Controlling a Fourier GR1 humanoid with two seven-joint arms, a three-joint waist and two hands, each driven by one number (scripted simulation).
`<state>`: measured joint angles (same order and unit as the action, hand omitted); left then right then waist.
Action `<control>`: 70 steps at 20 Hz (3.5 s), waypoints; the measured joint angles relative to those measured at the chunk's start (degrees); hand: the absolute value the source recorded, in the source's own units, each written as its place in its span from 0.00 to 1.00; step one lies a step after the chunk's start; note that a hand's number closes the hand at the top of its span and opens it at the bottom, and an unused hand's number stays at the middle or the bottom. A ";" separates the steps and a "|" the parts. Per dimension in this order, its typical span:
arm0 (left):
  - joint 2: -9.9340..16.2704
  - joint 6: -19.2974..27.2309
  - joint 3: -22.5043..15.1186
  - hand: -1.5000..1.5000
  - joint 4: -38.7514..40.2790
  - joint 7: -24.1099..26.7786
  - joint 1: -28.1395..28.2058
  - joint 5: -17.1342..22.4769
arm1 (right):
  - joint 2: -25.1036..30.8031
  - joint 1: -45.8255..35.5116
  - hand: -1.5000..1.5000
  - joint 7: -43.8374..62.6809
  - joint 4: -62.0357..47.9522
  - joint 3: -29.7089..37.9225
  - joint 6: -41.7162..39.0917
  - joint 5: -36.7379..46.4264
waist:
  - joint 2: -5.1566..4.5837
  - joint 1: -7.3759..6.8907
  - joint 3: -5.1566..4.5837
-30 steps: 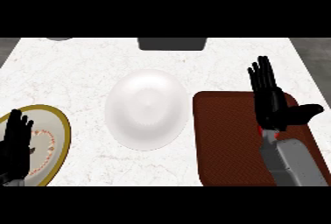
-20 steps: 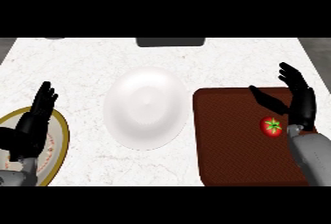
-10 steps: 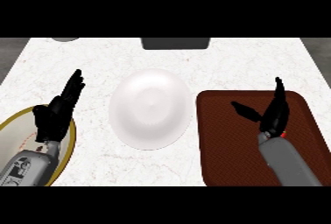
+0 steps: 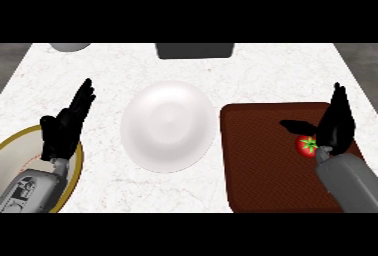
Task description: Pick the tomato from the tray and place it in the plate
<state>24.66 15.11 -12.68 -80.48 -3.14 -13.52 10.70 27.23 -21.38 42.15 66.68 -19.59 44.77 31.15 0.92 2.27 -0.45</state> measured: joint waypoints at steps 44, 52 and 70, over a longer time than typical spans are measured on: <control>-6.14 -6.61 5.80 0.50 0.60 -0.80 -0.59 -6.94 | -0.90 9.77 1.00 17.94 9.54 8.73 -37.51 -4.82 | -0.90 -2.27 0.42; -8.95 -7.61 7.32 0.50 0.10 -1.90 -1.05 -9.99 | -2.67 8.93 1.00 14.58 5.53 12.24 -36.78 1.99 | -0.84 -2.29 0.32; -8.90 -8.95 9.34 0.50 -0.78 -2.68 -0.68 -10.27 | 3.73 16.75 1.00 -11.69 29.90 -1.02 -35.29 12.91 | -0.58 -1.69 0.44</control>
<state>15.76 6.16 -3.34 -81.26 -5.82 -14.20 0.43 30.96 -4.63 30.46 96.59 -20.61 9.47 44.06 0.34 0.58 -0.01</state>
